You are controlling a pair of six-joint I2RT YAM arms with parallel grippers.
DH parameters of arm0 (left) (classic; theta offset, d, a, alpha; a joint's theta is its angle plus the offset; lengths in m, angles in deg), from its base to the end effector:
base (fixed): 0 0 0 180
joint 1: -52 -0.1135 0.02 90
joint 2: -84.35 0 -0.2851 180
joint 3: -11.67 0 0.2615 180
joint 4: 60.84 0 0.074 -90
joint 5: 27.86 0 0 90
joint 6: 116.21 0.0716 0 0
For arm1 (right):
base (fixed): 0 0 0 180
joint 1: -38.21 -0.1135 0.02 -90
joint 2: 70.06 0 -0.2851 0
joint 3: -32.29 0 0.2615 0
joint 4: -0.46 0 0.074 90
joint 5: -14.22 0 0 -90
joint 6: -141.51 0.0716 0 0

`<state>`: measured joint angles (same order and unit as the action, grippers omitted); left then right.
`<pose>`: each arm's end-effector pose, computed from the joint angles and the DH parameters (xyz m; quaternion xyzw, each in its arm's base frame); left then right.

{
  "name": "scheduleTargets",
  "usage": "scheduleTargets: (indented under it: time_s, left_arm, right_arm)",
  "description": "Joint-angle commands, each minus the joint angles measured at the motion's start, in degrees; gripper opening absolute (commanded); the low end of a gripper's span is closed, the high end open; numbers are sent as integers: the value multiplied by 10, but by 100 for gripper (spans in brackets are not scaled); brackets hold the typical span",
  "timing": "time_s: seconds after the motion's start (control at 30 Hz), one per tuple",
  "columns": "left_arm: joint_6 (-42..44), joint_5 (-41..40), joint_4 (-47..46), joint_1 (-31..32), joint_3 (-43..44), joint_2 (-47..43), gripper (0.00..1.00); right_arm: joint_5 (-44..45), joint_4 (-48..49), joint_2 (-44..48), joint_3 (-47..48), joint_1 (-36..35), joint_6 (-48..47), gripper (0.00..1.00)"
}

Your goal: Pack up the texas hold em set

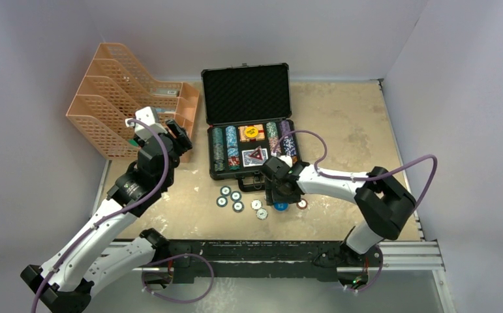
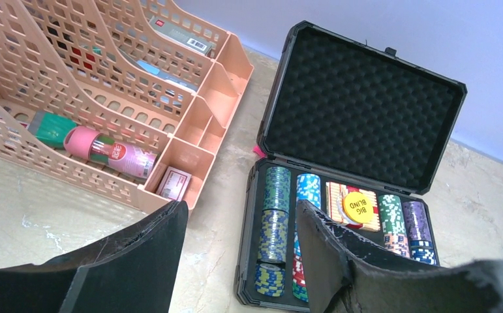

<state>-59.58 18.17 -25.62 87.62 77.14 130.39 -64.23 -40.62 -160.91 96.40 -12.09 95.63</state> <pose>0.1830 -0.0700 0.3716 -0.2113 0.7438 -0.0707 0.6301 0.2104 0.2310 0.1474 -0.0333 0.9760 0.0734 0.2025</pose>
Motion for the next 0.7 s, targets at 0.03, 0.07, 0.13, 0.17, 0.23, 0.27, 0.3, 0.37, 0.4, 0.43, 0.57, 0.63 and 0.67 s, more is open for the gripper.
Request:
scheduleTargets:
  time_s: [0.03,0.07,0.13,0.17,0.23,0.27,0.3,0.37,0.4,0.43,0.57,0.63,0.67]
  left_arm:
    - [8,-14,-15,-5,11,-7,62]
    - [8,-15,-15,-5,10,-7,62]
    - [8,-15,-15,-5,11,-7,62]
    - [7,-16,-15,-5,10,-8,62]
    - [6,-16,-15,-5,9,-9,62]
    - [6,-16,-15,-5,9,-9,62]
    - [6,-17,-15,-5,9,-9,62]
    - [6,-17,-15,-5,10,-9,62]
    - [6,-18,-14,-5,9,-9,62]
    - [6,-18,-14,-5,8,-9,62]
    - [4,-17,-15,-5,8,-9,62]
    - [4,-17,-16,-5,8,-9,62]
    - [5,-17,-16,-5,9,-8,62]
  right_arm:
    - [39,-32,-30,10,-6,39,64]
    - [43,-33,-35,9,-6,42,63]
    - [56,-41,-45,7,-9,51,59]
    - [63,-46,-50,6,-11,57,57]
    - [69,-47,-59,5,-14,63,54]
    - [69,-46,-61,4,-15,66,52]
    - [68,-44,-60,2,-16,67,50]
    - [69,-41,-49,3,-16,73,48]
    - [75,-44,-38,6,-16,78,48]
    - [82,-48,-25,11,-17,84,47]
    - [129,-75,47,39,-17,102,47]
    - [136,-81,77,41,-17,110,48]
    - [134,-77,87,41,-16,109,48]
